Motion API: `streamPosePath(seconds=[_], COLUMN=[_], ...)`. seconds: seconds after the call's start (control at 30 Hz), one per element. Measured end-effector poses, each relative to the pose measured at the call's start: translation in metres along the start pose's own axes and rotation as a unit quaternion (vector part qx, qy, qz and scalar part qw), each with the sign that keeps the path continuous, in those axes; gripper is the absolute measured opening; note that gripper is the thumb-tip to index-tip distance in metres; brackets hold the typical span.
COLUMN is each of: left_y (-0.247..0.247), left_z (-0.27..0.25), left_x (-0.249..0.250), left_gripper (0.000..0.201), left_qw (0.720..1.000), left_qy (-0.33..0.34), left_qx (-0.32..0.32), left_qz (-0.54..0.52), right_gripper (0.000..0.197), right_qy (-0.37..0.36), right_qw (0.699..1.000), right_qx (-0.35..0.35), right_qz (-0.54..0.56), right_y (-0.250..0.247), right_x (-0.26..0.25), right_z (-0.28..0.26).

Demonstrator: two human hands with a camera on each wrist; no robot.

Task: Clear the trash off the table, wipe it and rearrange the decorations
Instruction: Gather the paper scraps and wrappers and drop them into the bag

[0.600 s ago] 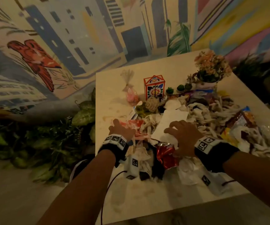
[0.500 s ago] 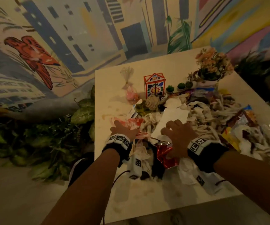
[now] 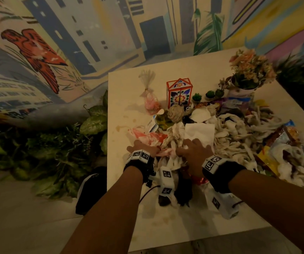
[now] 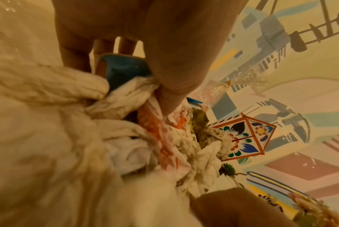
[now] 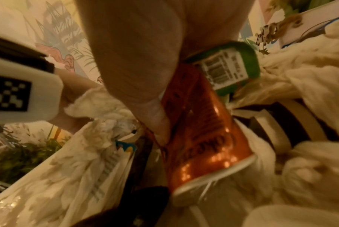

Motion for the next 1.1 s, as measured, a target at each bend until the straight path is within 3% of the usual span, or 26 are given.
streamPosePath(seconds=[0.17, 0.27, 0.4, 0.57, 0.67, 0.83, 0.93, 1.1], left_y=[-0.008, -0.018, -0.039, -0.068, -0.082, -0.089, -0.085, -0.093], left_z=[-0.003, -0.008, -0.018, -0.048, -0.062, -0.062, -0.063, -0.057], left_x=[0.010, 0.013, 0.025, 0.060, 0.076, 0.076, 0.067, 0.043], left_gripper=[0.088, 0.086, 0.052, 0.046, 0.043, 0.041, 0.040, 0.036], left_qw=[0.995, 0.990, 0.977, 0.926, 0.899, 0.877, 0.880, 0.861], left_qy=[0.050, 0.065, 0.124, 0.256, 0.288, 0.245, 0.218, 0.204], left_qx=[0.013, 0.036, 0.103, 0.163, 0.160, 0.109, 0.070, 0.043], left_qz=[-0.085, -0.122, -0.140, -0.226, -0.288, -0.400, -0.417, -0.464], right_gripper=[0.055, 0.048, 0.040, 0.048, 0.054, 0.055, 0.053, 0.055], right_qy=[-0.027, 0.002, 0.052, 0.075, 0.065, 0.060, 0.061, 0.071], right_qw=[0.996, 0.989, 0.961, 0.911, 0.901, 0.901, 0.906, 0.905], right_qx=[-0.018, -0.001, 0.048, 0.122, 0.145, 0.196, 0.206, 0.234], right_qz=[0.079, 0.146, 0.268, 0.387, 0.404, 0.382, 0.366, 0.349], right_y=[-0.019, -0.040, -0.067, -0.110, -0.135, -0.168, -0.175, -0.188], right_x=[0.003, 0.022, 0.051, 0.079, 0.086, 0.092, 0.090, 0.080], right_z=[-0.003, -0.005, -0.009, -0.021, -0.027, -0.035, -0.035, -0.035])
Point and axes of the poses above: each hand's wrist, its own z-axis towards the middle knuckle, its own y-axis out of the palm, x = y × z, the point moved 10 cm from there along z, towards the middle knuckle, and after that the axes turned 10 degrees about y, right-handed, at the moved point
